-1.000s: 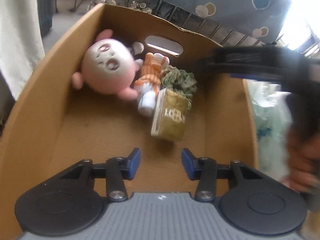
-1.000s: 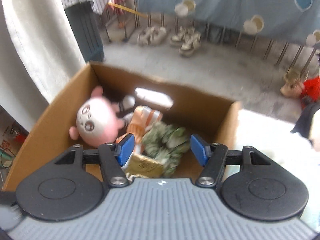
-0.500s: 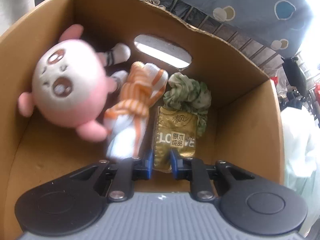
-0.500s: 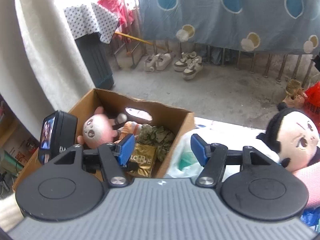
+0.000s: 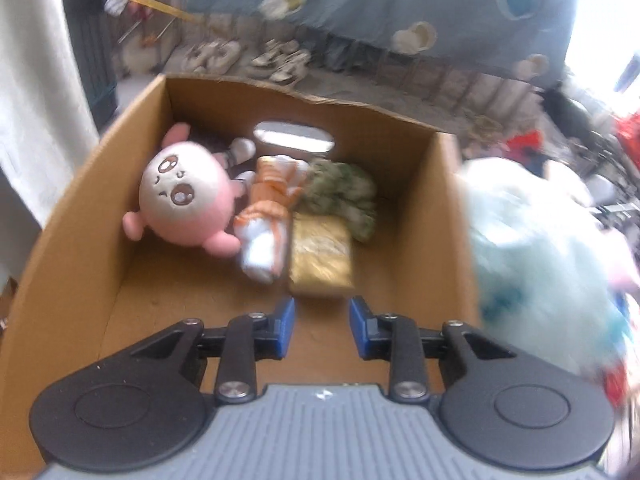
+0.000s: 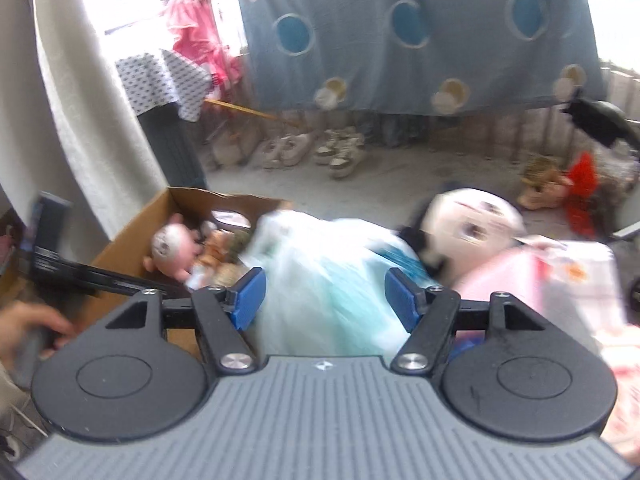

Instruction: Organize soft objects

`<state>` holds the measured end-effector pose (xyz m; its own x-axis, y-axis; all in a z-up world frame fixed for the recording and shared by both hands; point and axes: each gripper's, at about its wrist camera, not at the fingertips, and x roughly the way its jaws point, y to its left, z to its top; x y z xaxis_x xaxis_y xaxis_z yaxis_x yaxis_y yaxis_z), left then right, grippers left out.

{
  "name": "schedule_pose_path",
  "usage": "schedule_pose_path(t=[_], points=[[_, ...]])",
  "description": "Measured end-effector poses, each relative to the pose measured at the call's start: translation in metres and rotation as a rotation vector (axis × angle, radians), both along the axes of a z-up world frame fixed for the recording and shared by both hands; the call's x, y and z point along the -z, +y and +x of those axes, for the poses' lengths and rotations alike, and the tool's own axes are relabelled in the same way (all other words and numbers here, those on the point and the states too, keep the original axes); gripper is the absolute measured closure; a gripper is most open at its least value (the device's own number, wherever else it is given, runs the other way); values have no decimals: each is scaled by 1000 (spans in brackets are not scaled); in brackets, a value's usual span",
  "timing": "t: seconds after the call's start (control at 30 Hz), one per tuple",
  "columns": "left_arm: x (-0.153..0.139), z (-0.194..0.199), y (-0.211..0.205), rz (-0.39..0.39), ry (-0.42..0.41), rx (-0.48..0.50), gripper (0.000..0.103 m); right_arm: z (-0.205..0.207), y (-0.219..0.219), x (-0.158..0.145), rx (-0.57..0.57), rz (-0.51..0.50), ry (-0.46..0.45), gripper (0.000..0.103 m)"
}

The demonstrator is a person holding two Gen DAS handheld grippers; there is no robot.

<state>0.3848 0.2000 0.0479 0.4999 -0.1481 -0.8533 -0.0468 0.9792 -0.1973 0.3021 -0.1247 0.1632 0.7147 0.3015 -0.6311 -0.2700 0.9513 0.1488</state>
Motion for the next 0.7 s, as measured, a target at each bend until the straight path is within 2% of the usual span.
schedule_pose_path(t=[0.1, 0.27, 0.33, 0.47, 0.53, 0.7], points=[[-24, -41, -10, -7, -59, 59, 73, -41, -45, 1, 49, 4, 6, 35], [-57, -108, -32, 58, -184, 156, 73, -97, -102, 14, 126, -20, 14, 34], [-64, -127, -39, 37, -199, 174, 71, -119, -122, 21, 157, -13, 7, 33], [-69, -157, -58, -43, -235, 206, 69, -158, -141, 38, 207, -17, -23, 31], [-68, -169, -70, -68, -250, 237, 62, -172, -150, 45, 214, -3, -25, 30], [-51, -187, -106, -101, -283, 305, 59, -185, -166, 67, 269, -3, -13, 27]])
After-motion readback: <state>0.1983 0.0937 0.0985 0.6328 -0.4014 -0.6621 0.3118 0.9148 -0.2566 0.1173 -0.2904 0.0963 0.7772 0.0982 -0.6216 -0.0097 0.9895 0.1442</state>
